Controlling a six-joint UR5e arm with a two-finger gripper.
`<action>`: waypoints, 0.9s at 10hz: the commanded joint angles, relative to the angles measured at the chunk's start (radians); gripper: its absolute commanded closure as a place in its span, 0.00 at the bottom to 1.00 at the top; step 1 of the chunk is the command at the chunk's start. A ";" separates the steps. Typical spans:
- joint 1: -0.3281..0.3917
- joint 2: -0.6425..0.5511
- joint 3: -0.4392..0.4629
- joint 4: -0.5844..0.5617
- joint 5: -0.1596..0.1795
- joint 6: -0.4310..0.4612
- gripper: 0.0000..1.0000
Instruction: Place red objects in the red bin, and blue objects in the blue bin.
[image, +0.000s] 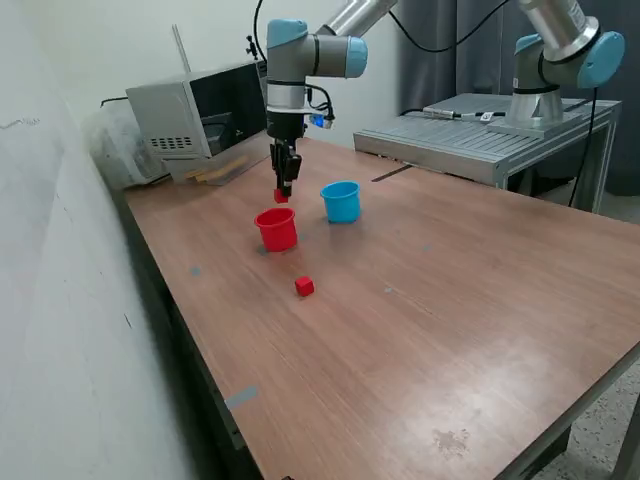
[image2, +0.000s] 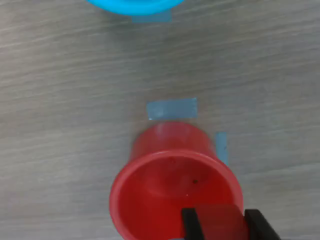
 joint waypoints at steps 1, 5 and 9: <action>-0.004 0.012 -0.010 -0.004 0.000 -0.001 1.00; -0.011 0.023 -0.013 -0.036 0.001 -0.009 1.00; -0.024 0.023 -0.008 -0.041 0.000 -0.009 0.00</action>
